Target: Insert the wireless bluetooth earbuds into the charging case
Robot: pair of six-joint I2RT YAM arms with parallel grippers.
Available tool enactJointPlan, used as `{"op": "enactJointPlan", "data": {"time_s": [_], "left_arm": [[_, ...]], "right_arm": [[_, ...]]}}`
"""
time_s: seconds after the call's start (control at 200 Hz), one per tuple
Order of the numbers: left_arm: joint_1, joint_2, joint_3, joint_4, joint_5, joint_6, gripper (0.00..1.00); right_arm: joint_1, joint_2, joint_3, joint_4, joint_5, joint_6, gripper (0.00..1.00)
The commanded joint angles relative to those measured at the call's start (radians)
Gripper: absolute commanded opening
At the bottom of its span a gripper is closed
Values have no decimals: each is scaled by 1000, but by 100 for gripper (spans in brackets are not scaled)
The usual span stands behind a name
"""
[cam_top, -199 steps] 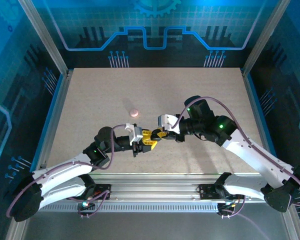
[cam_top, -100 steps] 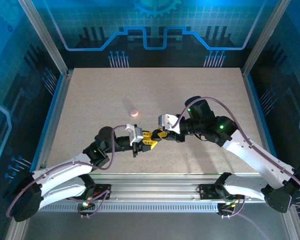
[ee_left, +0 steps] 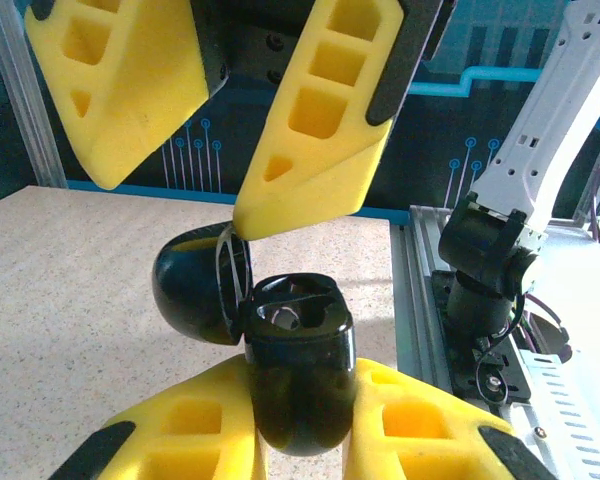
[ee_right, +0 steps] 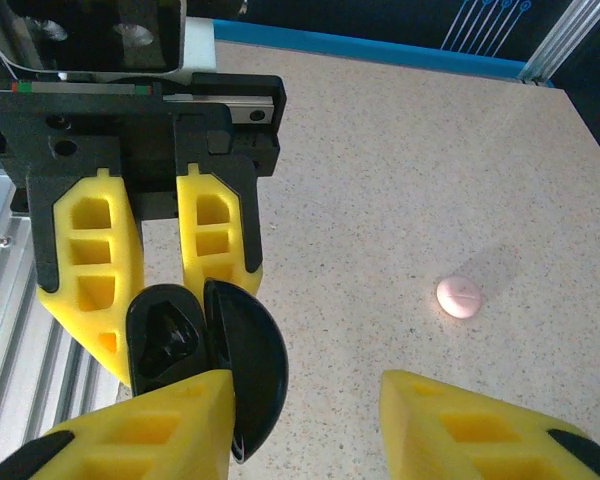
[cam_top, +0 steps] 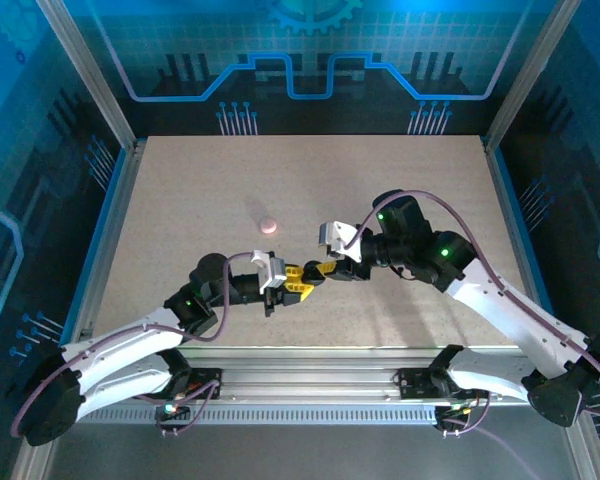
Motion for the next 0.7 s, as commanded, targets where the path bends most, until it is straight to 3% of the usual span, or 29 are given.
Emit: {"op": "enactJointPlan", "data": {"time_s": [0.0,0.2,0.405,0.575,0.695], "left_arm": [[3,-7,-35,74,-36,-9,13],[8,23,-113,187,-62,-63,12],[8,40,-180,248,-114,-53,11],[7,24,-240,257,-169,-39,11],[7,-10,-254,211,-194,-19,11]], "right_arm": [[-23,-23,20,17,-35,42,44],[-69,-16,55,-56,-62,145,45],[-100,42,59,-151,57,268,44],[-122,164,70,-214,170,381,39],[-154,296,118,-272,156,460,33]]}}
